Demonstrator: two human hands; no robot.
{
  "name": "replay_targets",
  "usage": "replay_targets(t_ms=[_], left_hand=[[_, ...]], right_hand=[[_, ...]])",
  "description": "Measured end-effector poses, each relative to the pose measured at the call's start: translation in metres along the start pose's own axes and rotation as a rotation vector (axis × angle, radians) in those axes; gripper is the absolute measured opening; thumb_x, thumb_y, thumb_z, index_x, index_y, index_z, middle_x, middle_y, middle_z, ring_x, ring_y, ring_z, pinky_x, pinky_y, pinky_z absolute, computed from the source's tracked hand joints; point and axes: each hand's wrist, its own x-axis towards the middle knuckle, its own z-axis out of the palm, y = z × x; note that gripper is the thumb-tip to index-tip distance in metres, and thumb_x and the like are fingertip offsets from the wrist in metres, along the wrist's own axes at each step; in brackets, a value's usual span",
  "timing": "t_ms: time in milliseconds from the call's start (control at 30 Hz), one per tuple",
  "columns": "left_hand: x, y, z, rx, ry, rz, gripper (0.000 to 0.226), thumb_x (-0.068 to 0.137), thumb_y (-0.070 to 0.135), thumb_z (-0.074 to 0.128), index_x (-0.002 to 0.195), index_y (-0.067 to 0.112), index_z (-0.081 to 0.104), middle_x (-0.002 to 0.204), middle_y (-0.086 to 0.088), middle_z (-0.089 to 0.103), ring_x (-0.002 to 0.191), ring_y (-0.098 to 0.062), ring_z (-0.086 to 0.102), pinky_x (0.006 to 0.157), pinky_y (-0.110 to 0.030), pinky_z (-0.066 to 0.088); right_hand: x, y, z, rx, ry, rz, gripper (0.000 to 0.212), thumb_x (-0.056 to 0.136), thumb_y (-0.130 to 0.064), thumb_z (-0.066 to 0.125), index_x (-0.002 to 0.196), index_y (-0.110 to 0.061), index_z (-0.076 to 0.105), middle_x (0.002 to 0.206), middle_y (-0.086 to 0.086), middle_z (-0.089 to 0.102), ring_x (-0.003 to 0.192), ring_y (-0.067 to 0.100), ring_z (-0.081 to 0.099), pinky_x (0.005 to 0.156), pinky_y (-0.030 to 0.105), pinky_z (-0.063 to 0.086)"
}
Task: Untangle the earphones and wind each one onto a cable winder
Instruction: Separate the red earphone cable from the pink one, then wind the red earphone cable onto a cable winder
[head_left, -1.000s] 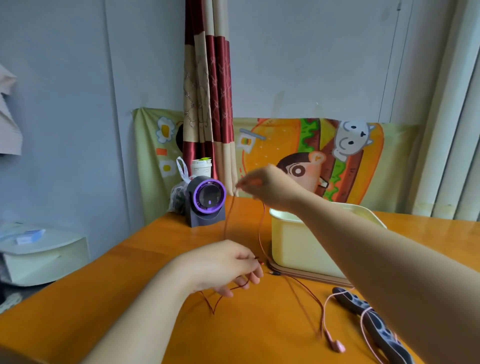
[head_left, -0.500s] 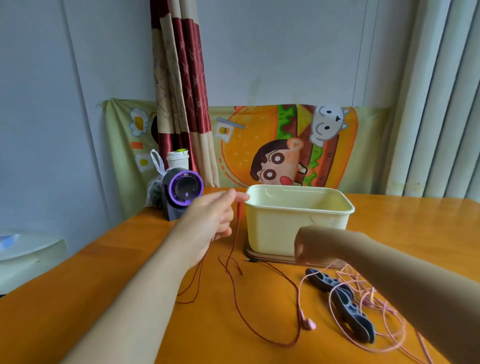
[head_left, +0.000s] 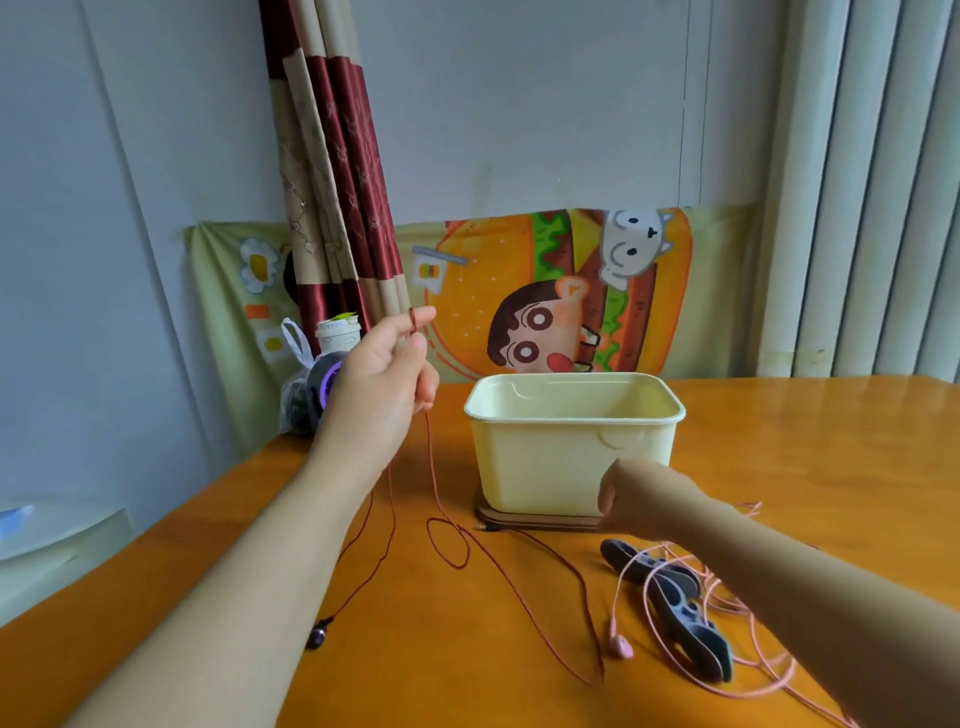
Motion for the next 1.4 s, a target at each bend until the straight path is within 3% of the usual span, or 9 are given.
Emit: replay_targets(t_ms=[200, 367, 533, 700, 900, 1000, 1167, 1267, 1400], left_hand=[[0.017, 0.002, 0.005, 0.105, 0.046, 0.073, 0.033, 0.104, 0.014, 0.037, 0.128, 0.036, 0.043, 0.046, 0.011, 0.050, 0.049, -0.001, 0.044, 0.058, -0.022, 0.038], [0.015, 0.004, 0.008, 0.141, 0.006, 0.018, 0.040, 0.104, 0.015, 0.037, 0.140, 0.030, 0.039, 0.047, 0.009, 0.053, 0.043, 0.000, 0.044, 0.055, -0.017, 0.039], [0.012, 0.002, 0.005, 0.147, -0.114, -0.100, 0.035, 0.104, 0.012, 0.039, 0.136, 0.020, 0.048, 0.051, 0.005, 0.057, 0.040, -0.001, 0.042, 0.046, -0.012, 0.039], [0.010, -0.006, 0.010, -0.044, -0.122, -0.232, 0.026, 0.103, 0.015, 0.044, 0.125, 0.016, 0.058, 0.057, 0.006, 0.062, 0.045, -0.003, 0.046, 0.075, -0.034, 0.047], [-0.004, -0.024, 0.030, -0.014, -0.296, -0.376, 0.042, 0.098, 0.048, 0.041, 0.129, 0.024, 0.057, 0.098, 0.003, 0.062, 0.052, -0.004, 0.038, 0.062, -0.022, 0.042], [-0.013, -0.028, 0.035, 0.104, -0.499, -0.271, 0.058, 0.083, 0.072, 0.039, 0.125, 0.035, 0.056, 0.088, 0.016, 0.062, 0.059, -0.002, 0.048, 0.065, -0.016, 0.038], [-0.012, -0.044, 0.041, 0.366, -0.375, 0.026, 0.024, 0.093, 0.047, 0.055, 0.114, 0.036, 0.061, 0.096, 0.013, 0.071, 0.091, -0.004, 0.065, 0.075, -0.026, 0.053], [-0.006, -0.055, 0.039, 0.203, -0.278, -0.013, 0.024, 0.096, 0.041, 0.055, 0.090, 0.021, 0.067, 0.063, 0.006, 0.062, 0.056, -0.006, 0.053, 0.053, -0.022, 0.039], [0.000, -0.067, 0.043, -0.436, -0.348, -0.247, 0.025, 0.091, 0.035, 0.058, 0.096, 0.013, 0.070, 0.059, 0.001, 0.052, 0.047, -0.005, 0.038, 0.044, -0.017, 0.023]], right_hand=[[-0.012, -0.001, -0.001, -0.222, -0.242, 0.041, 0.047, 0.079, -0.039, 0.072, 0.114, -0.009, 0.059, 0.090, 0.002, 0.056, 0.086, 0.018, 0.057, 0.082, 0.026, 0.054], [-0.009, -0.002, -0.003, -0.260, -0.146, -0.002, 0.046, 0.079, -0.044, 0.071, 0.112, -0.014, 0.062, 0.094, -0.001, 0.060, 0.092, 0.018, 0.058, 0.082, 0.027, 0.049], [-0.009, 0.004, -0.015, 0.242, 0.153, -0.120, 0.031, 0.081, -0.036, 0.071, 0.105, -0.016, 0.068, 0.097, -0.003, 0.068, 0.087, 0.011, 0.063, 0.077, 0.023, 0.055], [-0.022, 0.000, -0.025, 0.785, 0.316, -0.218, 0.020, 0.081, -0.024, 0.072, 0.095, -0.013, 0.062, 0.091, -0.005, 0.066, 0.087, 0.010, 0.064, 0.078, 0.025, 0.054], [-0.035, -0.032, -0.049, 1.587, 0.165, -0.213, 0.025, 0.087, -0.023, 0.064, 0.104, -0.004, 0.061, 0.072, 0.007, 0.068, 0.067, 0.014, 0.065, 0.067, 0.020, 0.053], [-0.035, -0.051, -0.049, 1.697, 0.053, -0.205, 0.026, 0.087, -0.023, 0.064, 0.105, -0.004, 0.059, 0.081, 0.012, 0.067, 0.066, 0.015, 0.067, 0.065, 0.022, 0.053], [-0.024, -0.065, -0.042, 1.329, 0.191, -0.223, 0.041, 0.082, -0.043, 0.066, 0.087, -0.003, 0.061, 0.076, 0.010, 0.069, 0.069, 0.012, 0.062, 0.065, 0.021, 0.048], [-0.009, -0.065, -0.041, 1.212, 0.383, -0.230, 0.052, 0.084, -0.056, 0.057, 0.092, -0.006, 0.065, 0.081, 0.003, 0.069, 0.077, 0.005, 0.061, 0.070, 0.019, 0.045], [0.011, -0.073, -0.039, 1.476, 0.045, -0.348, 0.065, 0.083, -0.064, 0.044, 0.118, -0.011, 0.056, 0.091, 0.001, 0.064, 0.086, 0.010, 0.064, 0.088, 0.033, 0.047]])
